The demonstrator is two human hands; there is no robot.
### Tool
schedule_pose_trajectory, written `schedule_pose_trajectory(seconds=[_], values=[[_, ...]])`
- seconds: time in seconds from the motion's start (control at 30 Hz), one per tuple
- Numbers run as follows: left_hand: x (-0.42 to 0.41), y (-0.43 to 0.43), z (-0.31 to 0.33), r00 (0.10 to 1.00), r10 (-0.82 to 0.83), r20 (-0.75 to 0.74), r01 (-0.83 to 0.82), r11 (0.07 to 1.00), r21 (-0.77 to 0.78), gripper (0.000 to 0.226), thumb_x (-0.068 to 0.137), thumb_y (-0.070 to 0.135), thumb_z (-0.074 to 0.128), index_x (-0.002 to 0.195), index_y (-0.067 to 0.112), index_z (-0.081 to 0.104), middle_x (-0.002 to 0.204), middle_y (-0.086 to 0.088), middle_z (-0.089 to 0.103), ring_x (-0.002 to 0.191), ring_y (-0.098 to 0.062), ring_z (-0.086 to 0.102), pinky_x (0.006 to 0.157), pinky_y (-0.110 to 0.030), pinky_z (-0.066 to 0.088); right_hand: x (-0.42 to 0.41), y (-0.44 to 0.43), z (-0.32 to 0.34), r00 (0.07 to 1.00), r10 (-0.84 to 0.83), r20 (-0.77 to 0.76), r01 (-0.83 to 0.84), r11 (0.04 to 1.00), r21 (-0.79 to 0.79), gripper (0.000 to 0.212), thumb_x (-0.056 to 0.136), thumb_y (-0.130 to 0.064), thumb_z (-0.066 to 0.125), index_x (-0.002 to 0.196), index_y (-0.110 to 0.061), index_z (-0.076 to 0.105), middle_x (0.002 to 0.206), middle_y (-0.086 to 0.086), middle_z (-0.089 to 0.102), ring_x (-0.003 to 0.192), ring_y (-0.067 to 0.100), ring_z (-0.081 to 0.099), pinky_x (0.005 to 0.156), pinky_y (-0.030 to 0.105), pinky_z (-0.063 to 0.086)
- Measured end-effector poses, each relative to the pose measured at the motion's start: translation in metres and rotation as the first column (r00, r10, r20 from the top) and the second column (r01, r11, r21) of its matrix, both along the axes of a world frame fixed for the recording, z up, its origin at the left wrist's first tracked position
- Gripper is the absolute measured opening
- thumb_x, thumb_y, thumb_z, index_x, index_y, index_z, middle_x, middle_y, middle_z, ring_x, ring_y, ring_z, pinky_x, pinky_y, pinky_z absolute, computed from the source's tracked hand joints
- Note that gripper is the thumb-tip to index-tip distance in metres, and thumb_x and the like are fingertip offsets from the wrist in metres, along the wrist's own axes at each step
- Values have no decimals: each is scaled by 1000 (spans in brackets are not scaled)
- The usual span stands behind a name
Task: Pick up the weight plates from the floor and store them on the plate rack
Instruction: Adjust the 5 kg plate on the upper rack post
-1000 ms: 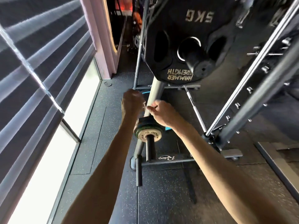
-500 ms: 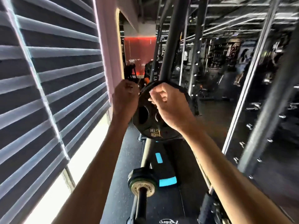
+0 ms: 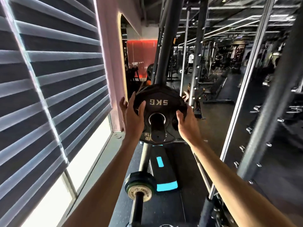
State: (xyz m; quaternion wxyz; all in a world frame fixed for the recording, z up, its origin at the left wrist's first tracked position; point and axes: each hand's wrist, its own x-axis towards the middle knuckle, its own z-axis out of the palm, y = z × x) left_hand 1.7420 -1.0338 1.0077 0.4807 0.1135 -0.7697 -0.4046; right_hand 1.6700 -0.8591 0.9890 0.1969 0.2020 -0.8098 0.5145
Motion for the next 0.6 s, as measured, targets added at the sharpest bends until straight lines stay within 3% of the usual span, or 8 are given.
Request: schedule_pose_trajectory(seconds=[0.07, 0.17, 0.27, 0.37, 0.53, 0.6], values=[[-2, -3, -5, 1000, 30, 2, -30, 1000, 0, 54, 98, 43, 54, 146, 20, 45, 143, -6, 46, 131, -21, 48, 103, -30, 40, 0, 0, -3, 999, 6, -34, -7, 1000, -30, 51, 103, -30, 46, 149, -11, 34, 144, 12, 51, 127, 30, 51, 92, 24, 38], [-5, -6, -4, 1000, 16, -25, -16, 1000, 21, 52, 97, 42, 56, 142, 16, 50, 135, -3, 58, 125, -18, 53, 103, -28, 41, -3, -1, -6, 997, -30, -76, 28, 999, -29, 44, 103, -27, 45, 142, -6, 41, 135, 17, 59, 120, 37, 57, 85, 30, 40], [-9, -10, -4, 997, 20, -69, -21, 1000, -5, 50, 97, 42, 57, 137, 12, 55, 134, -5, 61, 126, -21, 56, 108, -39, 44, -4, -1, -11, 994, -54, -99, 50, 998, -38, 36, 103, -22, 46, 133, -2, 46, 120, 20, 65, 105, 41, 63, 70, 23, 35], [-11, -10, -1, 995, 11, -96, -13, 1000, -18, 49, 97, 40, 59, 139, 14, 55, 140, -5, 58, 133, -20, 51, 110, -43, 43, -1, -2, -15, 992, -67, -107, 61, 997, -54, 29, 104, -20, 45, 128, -2, 46, 114, 17, 67, 97, 39, 65, 68, 22, 36], [-13, -1, 18, 995, 46, -85, -62, 977, -203, 46, 95, 41, 61, 137, 22, 59, 143, 2, 55, 139, -15, 44, 108, -25, 30, 3, -3, -41, 995, -96, -33, 94, 993, -74, 37, 105, -26, 41, 133, -3, 45, 113, 16, 66, 101, 37, 64, 74, 32, 42], [-15, 2, 26, 997, 47, -67, -65, 952, -300, 45, 94, 41, 63, 135, 22, 60, 140, 3, 57, 135, -13, 47, 104, -22, 29, 6, -2, -53, 997, -68, 23, 69, 994, -85, 33, 105, -26, 41, 126, -1, 49, 110, 15, 66, 103, 38, 62, 75, 28, 37]])
